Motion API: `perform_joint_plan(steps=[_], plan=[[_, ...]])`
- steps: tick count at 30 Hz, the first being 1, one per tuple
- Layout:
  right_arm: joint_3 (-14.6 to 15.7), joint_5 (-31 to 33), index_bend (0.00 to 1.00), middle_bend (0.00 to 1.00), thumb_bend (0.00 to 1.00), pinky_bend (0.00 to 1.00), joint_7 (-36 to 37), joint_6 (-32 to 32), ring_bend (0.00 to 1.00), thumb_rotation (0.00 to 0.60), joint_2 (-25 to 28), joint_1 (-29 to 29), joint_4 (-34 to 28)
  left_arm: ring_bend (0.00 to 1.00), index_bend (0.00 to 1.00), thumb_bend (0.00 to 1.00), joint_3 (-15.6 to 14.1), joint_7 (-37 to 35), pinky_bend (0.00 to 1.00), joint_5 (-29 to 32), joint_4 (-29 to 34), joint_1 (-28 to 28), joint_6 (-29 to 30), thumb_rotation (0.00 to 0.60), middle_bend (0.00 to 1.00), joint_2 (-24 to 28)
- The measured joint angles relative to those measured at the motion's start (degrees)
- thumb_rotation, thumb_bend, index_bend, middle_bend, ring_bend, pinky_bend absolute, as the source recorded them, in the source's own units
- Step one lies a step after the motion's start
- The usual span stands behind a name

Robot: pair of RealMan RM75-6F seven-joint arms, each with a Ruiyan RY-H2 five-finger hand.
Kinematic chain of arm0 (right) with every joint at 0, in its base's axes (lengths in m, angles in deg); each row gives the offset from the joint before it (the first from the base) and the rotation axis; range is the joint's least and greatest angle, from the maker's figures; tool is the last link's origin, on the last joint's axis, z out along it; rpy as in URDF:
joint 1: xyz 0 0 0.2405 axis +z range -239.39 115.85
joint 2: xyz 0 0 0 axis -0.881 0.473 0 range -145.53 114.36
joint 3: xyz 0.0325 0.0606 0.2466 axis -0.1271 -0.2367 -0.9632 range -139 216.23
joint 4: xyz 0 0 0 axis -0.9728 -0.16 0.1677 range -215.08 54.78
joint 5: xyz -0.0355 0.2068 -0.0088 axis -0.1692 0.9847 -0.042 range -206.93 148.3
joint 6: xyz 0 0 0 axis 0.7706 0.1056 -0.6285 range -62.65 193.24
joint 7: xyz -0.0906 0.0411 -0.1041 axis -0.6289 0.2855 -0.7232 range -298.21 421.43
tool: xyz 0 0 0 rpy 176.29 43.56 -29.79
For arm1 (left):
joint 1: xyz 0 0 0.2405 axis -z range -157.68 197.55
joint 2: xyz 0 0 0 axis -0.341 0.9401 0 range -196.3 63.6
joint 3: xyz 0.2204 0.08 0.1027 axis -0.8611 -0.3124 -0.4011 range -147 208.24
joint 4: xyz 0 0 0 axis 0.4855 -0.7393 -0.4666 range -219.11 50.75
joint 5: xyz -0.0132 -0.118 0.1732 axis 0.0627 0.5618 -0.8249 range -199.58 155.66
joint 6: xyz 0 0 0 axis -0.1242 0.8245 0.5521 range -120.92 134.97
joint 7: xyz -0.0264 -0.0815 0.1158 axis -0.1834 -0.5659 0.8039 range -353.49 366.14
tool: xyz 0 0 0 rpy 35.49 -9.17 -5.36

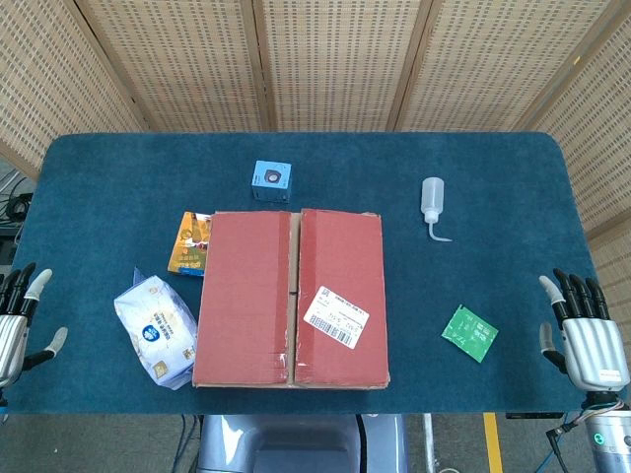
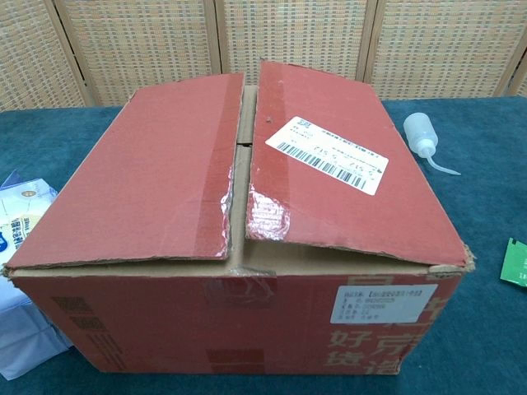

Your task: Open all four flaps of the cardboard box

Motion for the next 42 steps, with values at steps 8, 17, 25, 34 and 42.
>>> perform_joint_plan(steps=[8, 17, 25, 34, 42], plan=[[-0.04, -0.26, 0.09, 0.06, 0.65, 0.00, 0.27, 0.03, 0.00, 0.600, 0.17, 0.18, 0.06, 0.00, 0.07, 0.34, -0.04, 0.36, 0.00, 0.01, 0.31, 0.06, -0.20, 0.521, 0.00, 0.10], [-0.29, -0.78, 0.09, 0.06, 0.65, 0.00, 1.52, -0.08, 0.00, 0.600, 1.00, 0.47, -0.27, 0.00, 0.07, 0.35, -0.12, 0.57, 0.00, -0.15, 0.51, 0.44, -0.87, 0.520, 0.00, 0.16], [-0.90, -2.54, 0.09, 0.07, 0.72, 0.00, 3.82, 0.43, 0.00, 0.600, 2.79, 1.90, -1.54, 0.00, 0.07, 0.35, -0.10, 1.27, 0.00, -0.22, 1.31, 0.81, -1.39, 0.519, 0.00, 0.43], [-2.15, -7.43, 0.09, 0.10, 0.96, 0.00, 8.86, 4.68, 0.00, 0.600, 6.03, 7.57, -4.51, 0.00, 0.07, 0.35, -0.15, 1.84, 0.00, -0.73, 1.89, 1.21, -1.70, 0.521, 0.00, 0.71], [-3.77, -11.04, 0.19, 0.20, 1.00, 0.00, 16.01, 12.51, 0.00, 0.600, 8.07, 16.14, -7.58, 0.00, 0.07, 0.35, -0.21, 2.94, 0.00, -0.77, 2.82, 1.78, -2.52, 0.520, 0.00, 1.04]])
